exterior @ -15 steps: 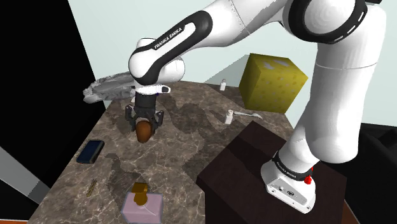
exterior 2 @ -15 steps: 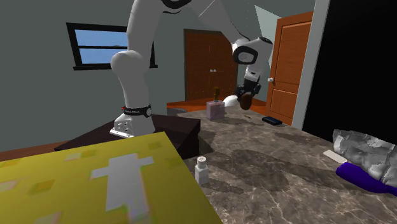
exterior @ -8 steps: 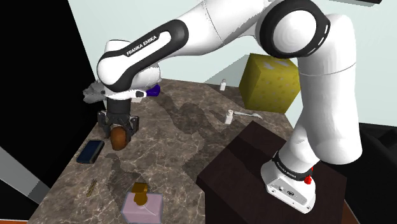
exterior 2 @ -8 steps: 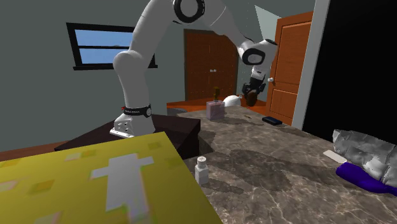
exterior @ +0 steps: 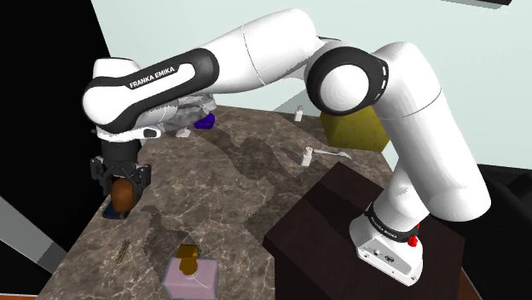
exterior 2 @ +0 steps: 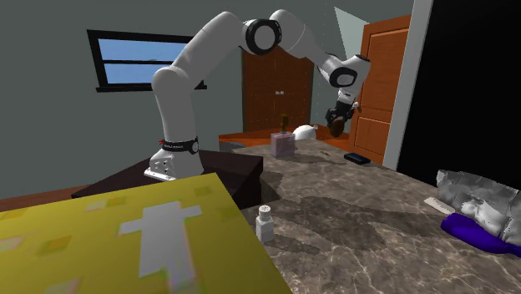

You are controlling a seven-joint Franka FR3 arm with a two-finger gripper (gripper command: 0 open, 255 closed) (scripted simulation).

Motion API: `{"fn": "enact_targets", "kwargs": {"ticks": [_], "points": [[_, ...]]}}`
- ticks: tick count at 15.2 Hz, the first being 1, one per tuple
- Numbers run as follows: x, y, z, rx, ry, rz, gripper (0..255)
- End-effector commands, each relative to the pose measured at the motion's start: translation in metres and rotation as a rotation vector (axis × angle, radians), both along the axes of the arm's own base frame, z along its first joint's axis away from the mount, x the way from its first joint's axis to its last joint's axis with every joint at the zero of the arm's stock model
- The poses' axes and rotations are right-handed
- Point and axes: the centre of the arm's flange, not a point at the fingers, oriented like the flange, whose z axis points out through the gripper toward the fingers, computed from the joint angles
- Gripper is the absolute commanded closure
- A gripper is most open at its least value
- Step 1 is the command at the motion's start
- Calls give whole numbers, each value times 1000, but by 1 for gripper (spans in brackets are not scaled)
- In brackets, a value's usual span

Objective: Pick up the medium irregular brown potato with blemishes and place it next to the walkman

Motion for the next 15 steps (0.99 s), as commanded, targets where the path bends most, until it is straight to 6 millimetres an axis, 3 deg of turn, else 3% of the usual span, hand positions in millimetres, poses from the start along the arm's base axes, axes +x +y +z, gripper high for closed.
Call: {"fn": "enact_targets", "kwargs": {"ticks": [1, 15], "points": [[0, 5, -7, 0, -1, -1, 255], [0, 5, -81, 0, -1, -1, 255]]}}
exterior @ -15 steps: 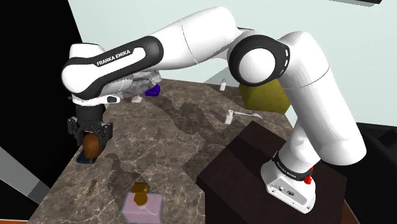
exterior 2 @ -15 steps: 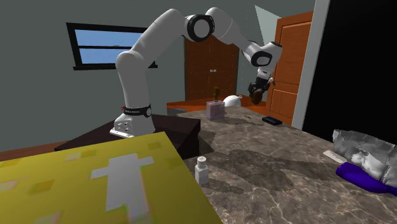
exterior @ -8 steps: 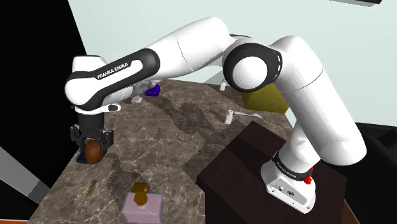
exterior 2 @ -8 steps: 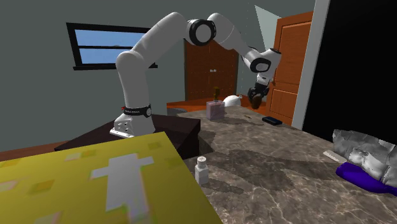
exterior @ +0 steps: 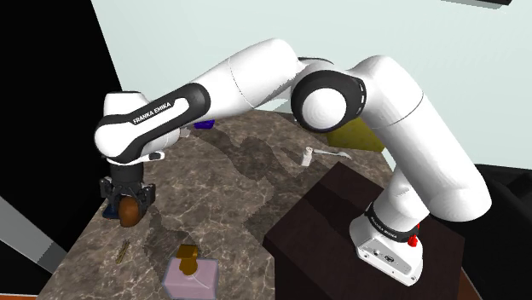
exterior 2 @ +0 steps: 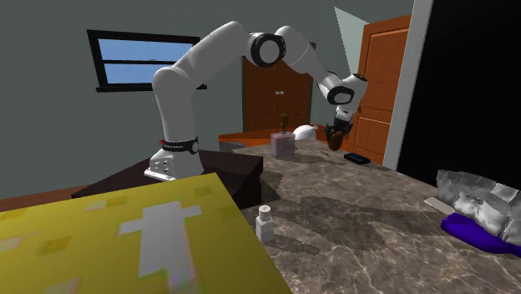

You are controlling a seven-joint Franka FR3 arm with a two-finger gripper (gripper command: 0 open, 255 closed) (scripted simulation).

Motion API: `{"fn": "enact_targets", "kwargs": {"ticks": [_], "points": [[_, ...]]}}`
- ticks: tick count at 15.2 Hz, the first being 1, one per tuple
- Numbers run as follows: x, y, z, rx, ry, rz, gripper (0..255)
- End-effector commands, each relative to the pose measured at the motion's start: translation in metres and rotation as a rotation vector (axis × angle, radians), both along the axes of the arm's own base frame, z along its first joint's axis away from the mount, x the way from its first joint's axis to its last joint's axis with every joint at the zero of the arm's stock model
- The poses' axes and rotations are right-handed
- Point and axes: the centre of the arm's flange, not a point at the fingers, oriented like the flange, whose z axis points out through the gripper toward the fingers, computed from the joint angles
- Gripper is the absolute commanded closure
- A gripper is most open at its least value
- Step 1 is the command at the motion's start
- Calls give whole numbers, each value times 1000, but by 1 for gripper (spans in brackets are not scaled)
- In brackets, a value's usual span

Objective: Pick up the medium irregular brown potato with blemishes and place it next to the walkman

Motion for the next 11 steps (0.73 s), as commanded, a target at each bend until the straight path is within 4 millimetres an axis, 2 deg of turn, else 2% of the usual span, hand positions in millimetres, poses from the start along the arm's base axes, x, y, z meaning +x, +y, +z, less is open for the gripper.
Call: {"fn": "enact_targets", "kwargs": {"ticks": [1, 8, 11], "points": [[0, 0, -11, 0, -1, 0, 255], [0, 0, -48, 0, -1, 0, 255], [0, 0, -52, 0, -1, 0, 255]]}}
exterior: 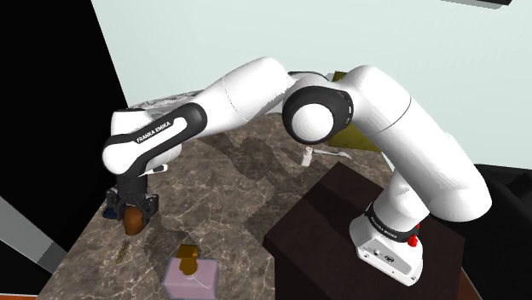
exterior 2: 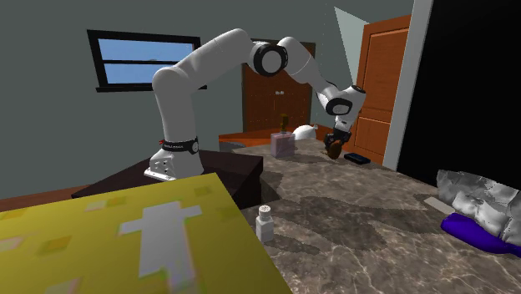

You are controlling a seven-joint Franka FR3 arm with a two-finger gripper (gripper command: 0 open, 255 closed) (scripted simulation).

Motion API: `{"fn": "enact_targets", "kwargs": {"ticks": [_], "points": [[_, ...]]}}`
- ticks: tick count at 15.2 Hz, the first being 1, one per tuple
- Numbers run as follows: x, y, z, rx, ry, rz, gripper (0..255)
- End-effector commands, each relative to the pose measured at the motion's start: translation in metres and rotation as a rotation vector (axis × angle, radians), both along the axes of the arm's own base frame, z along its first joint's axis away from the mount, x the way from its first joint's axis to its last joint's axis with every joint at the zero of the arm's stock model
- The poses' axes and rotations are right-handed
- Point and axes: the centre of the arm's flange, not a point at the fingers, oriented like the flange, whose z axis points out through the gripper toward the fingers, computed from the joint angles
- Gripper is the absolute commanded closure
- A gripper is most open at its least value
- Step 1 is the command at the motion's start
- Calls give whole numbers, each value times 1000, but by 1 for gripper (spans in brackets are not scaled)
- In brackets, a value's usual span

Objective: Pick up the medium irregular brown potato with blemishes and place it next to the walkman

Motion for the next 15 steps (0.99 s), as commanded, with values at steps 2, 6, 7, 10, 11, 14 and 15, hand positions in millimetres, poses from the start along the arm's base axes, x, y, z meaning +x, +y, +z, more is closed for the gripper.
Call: {"fn": "enact_targets", "kwargs": {"ticks": [2, 6, 7, 10, 11, 14, 15], "points": [[0, 0, -3, -2, 1, -1, 255], [0, 0, -3, -2, 1, -1, 255], [-1, 0, -3, -2, 1, -1, 0], [0, 0, -4, -2, 1, -1, 0], [0, 0, -4, -2, 1, -1, 0], [6, -9, 21, -2, 1, -1, 0], [8, -13, 33, -2, 1, -1, 0]]}}
